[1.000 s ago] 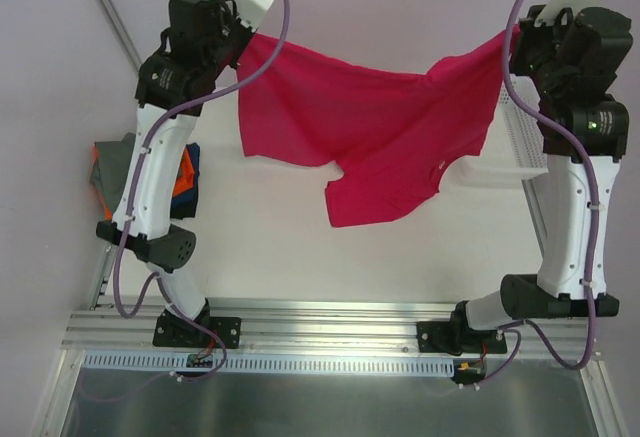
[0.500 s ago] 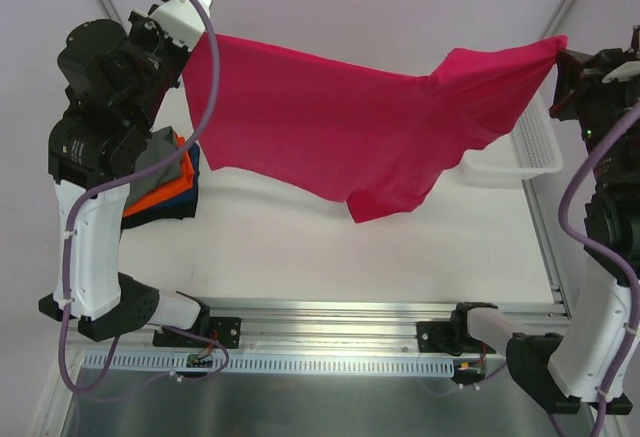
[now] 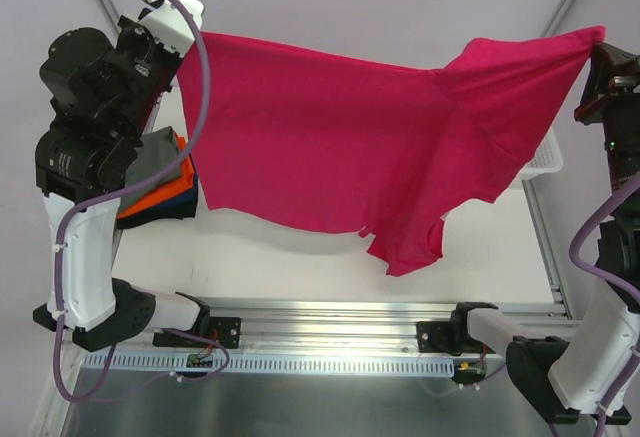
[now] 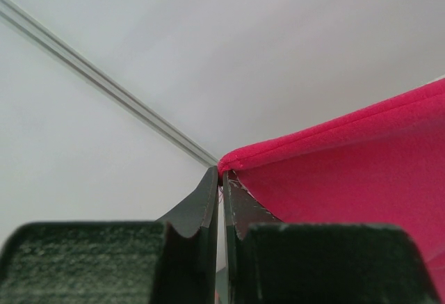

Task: Fold and stack the t-shirts
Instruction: Flatten out the tshirt

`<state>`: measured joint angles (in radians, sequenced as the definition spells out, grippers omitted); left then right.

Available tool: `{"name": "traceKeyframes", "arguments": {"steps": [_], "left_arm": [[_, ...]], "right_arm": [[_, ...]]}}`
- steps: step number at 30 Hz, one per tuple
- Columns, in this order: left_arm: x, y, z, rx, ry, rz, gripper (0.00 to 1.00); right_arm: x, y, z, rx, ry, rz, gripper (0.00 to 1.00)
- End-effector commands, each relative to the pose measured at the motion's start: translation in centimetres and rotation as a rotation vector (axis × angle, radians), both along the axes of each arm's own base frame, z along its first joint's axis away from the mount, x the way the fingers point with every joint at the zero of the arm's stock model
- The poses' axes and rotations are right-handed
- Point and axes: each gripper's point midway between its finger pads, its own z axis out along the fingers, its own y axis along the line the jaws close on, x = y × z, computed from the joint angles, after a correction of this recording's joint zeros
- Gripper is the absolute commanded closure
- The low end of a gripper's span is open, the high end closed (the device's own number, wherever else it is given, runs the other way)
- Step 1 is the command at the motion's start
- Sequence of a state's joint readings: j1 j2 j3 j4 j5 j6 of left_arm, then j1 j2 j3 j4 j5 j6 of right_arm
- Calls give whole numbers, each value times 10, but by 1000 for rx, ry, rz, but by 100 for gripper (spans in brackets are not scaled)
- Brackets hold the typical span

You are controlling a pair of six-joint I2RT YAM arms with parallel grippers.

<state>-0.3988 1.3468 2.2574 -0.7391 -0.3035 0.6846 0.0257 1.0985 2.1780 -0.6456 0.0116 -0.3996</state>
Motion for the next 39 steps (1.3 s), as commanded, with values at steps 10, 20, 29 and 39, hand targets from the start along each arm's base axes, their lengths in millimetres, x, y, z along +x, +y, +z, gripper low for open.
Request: {"name": "traceKeyframes", "arguments": {"steps": [10, 20, 29, 39], "left_arm": [[63, -17, -25, 55, 15, -24, 100], [74, -22, 0, 30, -42, -48, 100], [31, -13, -4, -28, -44, -72, 100], [-13, 6, 7, -25, -101, -50, 100]], "right_arm": [[103, -20, -65, -97, 224, -108, 100], [103, -32, -41, -114, 201, -158, 100], [19, -31, -34, -52, 144, -161, 100], [-44, -38, -9, -62, 28, -216, 100]]}}
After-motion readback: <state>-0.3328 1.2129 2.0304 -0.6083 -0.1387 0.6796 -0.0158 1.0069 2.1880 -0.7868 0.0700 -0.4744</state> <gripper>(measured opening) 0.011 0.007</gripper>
